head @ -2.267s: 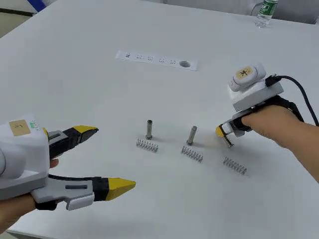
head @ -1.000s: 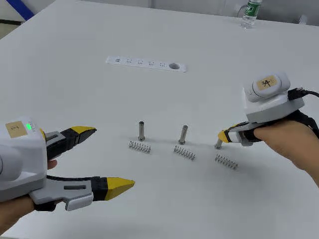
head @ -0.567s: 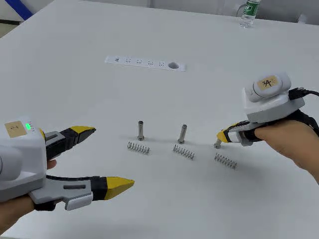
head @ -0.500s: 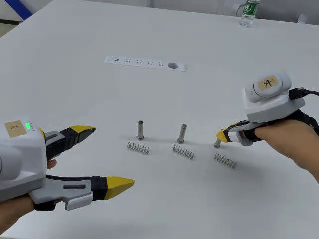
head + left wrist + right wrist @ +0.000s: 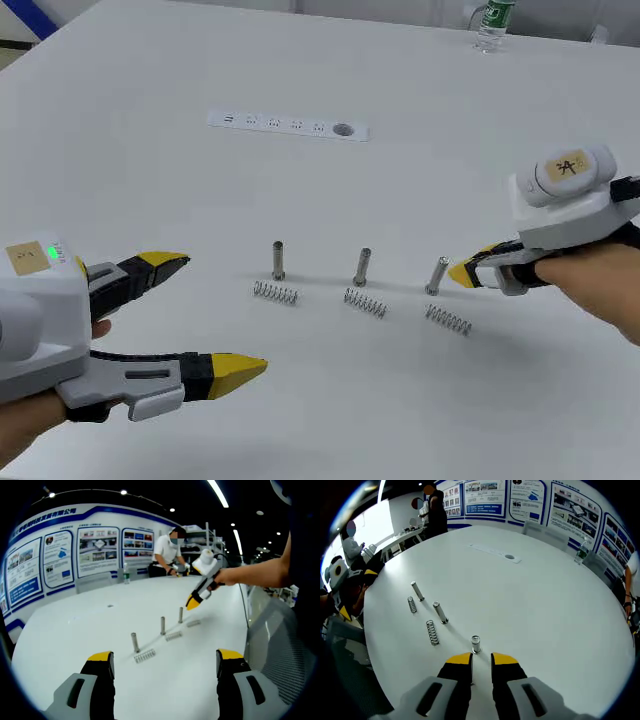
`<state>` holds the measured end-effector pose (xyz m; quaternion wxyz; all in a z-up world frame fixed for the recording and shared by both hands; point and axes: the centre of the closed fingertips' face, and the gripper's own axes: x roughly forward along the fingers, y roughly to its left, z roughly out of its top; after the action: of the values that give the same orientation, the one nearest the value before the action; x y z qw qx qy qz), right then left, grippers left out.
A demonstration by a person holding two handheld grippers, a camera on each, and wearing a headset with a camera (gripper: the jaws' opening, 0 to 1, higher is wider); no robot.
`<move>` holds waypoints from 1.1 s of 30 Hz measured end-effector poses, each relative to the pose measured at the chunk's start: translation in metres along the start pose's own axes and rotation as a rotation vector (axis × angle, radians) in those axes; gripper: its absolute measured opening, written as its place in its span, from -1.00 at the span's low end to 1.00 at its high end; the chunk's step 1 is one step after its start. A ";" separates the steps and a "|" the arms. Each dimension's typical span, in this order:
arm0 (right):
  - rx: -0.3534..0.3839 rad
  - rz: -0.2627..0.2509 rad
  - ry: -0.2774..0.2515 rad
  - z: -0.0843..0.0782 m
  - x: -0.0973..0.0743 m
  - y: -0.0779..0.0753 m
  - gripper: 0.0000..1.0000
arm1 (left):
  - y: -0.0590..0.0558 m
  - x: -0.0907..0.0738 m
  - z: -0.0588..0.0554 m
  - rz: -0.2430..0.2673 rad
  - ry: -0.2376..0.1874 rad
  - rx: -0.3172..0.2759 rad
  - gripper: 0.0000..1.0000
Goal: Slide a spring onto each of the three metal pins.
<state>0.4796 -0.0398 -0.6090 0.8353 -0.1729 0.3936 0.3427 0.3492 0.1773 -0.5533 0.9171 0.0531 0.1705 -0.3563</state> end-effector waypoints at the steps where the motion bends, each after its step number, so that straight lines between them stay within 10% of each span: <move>1: -0.005 0.004 0.003 -0.001 -0.001 0.000 -0.68 | 0.000 0.000 0.000 -0.001 0.000 0.000 0.70; 20: -0.215 0.162 0.136 -0.022 0.015 0.043 -0.69 | -0.002 0.001 -0.002 -0.006 0.004 -0.004 0.70; 33: -0.347 0.187 0.268 -0.033 0.041 0.040 -0.69 | -0.002 0.000 -0.004 0.000 0.007 -0.009 0.70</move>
<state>0.4522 -0.0121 -0.6619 0.6980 -0.3207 0.4504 0.4550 0.3468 0.1764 -0.5574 0.9167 0.0502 0.1754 -0.3554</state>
